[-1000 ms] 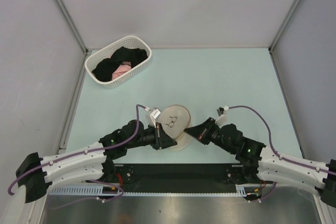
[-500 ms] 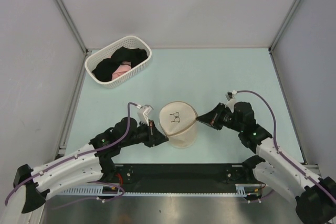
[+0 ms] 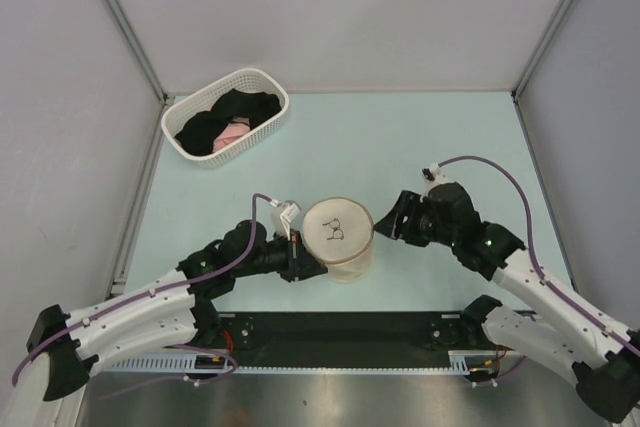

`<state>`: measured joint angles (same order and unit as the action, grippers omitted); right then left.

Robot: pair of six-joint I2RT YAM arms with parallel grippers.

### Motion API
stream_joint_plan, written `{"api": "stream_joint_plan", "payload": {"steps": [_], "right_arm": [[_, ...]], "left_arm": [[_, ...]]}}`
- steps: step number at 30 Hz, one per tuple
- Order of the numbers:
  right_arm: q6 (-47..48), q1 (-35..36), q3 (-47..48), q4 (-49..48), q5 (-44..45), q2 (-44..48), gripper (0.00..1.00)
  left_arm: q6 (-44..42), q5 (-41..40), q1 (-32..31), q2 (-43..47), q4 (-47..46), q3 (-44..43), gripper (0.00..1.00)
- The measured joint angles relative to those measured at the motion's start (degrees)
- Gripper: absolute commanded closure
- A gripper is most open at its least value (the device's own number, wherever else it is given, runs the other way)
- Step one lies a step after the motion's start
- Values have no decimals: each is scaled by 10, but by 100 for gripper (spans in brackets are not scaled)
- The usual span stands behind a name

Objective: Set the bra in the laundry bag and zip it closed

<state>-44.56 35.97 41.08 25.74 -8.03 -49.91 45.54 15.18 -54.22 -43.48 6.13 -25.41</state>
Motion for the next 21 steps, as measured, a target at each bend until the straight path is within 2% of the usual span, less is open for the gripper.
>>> {"api": "stream_joint_plan", "payload": {"steps": [2,5,8,11,13,15,21], "right_arm": [[-10,27,-7,27,31,34,28],[-44,84,-38,43,62,107,26],[-105,149,-98,9,80,171,23],[-160,209,-162,-57,101,195,25],[-188,241,-197,-109,116,181,27],[-204,261,-208,-153,127,148,35],[-225,275,-205,-274,139,49,46]], "left_arm": [[1,4,0,-4,-6,0,100],[1,8,0,-12,-13,0,100],[1,14,0,-20,-16,0,100],[1,17,0,-26,-21,0,100],[2,17,-1,-28,-23,0,100],[5,17,-3,-29,-26,0,100],[5,17,-6,-29,-27,0,100]]}}
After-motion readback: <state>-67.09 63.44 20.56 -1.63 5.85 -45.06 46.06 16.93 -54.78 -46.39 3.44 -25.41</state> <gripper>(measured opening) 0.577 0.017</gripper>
